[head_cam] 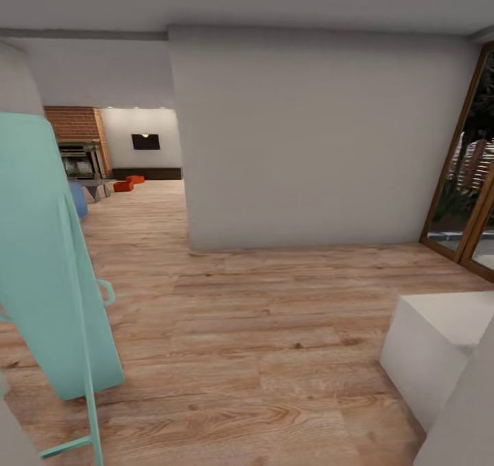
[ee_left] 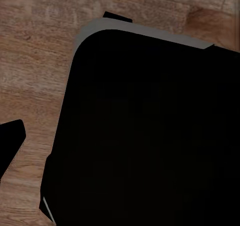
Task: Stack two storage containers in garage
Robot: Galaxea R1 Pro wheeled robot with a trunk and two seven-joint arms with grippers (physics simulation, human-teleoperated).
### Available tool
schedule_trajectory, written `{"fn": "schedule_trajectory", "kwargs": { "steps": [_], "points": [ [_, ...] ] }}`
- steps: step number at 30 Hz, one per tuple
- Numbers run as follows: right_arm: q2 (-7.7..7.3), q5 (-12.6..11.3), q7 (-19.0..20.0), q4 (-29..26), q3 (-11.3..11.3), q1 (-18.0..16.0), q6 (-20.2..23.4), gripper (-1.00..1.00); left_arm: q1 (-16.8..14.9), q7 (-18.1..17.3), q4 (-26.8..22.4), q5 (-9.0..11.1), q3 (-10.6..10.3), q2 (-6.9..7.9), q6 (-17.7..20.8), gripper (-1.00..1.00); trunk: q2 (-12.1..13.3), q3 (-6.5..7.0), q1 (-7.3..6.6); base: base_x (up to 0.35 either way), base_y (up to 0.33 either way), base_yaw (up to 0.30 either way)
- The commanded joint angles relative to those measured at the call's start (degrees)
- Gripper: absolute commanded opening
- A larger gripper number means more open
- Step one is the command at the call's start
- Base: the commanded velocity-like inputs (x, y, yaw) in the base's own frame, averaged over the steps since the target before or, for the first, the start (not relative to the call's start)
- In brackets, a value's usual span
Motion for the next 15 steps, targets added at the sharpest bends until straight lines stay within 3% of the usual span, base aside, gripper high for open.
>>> {"fn": "schedule_trajectory", "kwargs": {
  "steps": [1,15],
  "points": [
    [0.00,-0.6,0.4,0.2,0.3,-0.1,-0.4,1.00,0.0,0.1,0.0,0.1,0.3,-0.02,-0.1,1.00,0.0,-0.05,0.03,0.326,0.001,0.000],
    [-0.04,-0.6,0.4,0.2,0.4,-0.1,-0.2,1.00,0.0,0.1,0.0,0.1,0.3,-0.08,-0.1,1.00,0.0,-0.05,0.03,0.326,0.000,0.000]
  ]
}}
